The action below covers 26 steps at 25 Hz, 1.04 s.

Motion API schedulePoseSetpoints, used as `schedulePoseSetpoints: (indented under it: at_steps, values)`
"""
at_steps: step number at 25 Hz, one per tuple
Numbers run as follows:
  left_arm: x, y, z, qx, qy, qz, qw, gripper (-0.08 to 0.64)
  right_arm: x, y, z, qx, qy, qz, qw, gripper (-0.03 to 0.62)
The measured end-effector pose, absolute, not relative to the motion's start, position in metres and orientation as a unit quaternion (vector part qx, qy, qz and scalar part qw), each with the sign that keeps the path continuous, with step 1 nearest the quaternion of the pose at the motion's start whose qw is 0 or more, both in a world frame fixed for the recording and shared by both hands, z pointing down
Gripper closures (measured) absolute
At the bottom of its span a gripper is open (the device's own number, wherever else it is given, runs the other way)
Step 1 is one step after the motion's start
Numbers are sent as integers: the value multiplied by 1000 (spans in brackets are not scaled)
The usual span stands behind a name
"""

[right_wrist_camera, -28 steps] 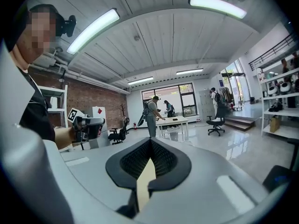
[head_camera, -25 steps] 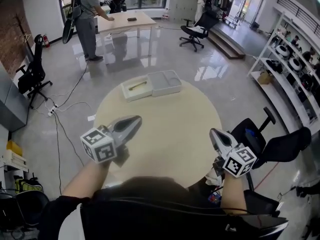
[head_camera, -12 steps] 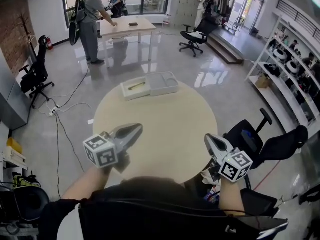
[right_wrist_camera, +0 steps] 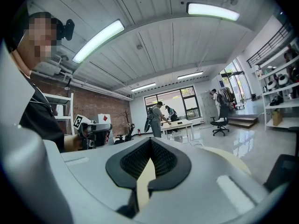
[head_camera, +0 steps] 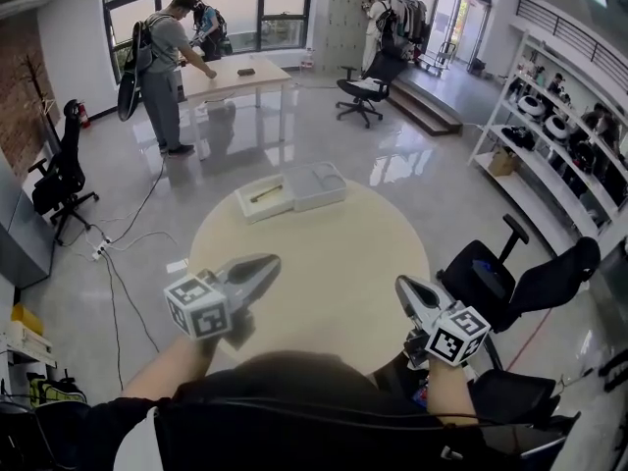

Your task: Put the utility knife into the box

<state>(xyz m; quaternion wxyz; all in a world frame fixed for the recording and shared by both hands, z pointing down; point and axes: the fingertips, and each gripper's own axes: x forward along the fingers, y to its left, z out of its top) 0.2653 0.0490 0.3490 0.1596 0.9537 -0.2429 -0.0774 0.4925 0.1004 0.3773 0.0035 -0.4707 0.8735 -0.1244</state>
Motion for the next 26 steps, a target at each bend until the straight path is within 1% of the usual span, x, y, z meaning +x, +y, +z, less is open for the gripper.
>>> schedulePoseSetpoints:
  at_steps: [12,26]
  values:
    - [257,42,354,953,-240,-76,166,563,482,94,374,-470,876,-105,-12,580]
    - [264,49,345,954,-243,-78,160,563,493,98,366,-466,879,-98,-17,580]
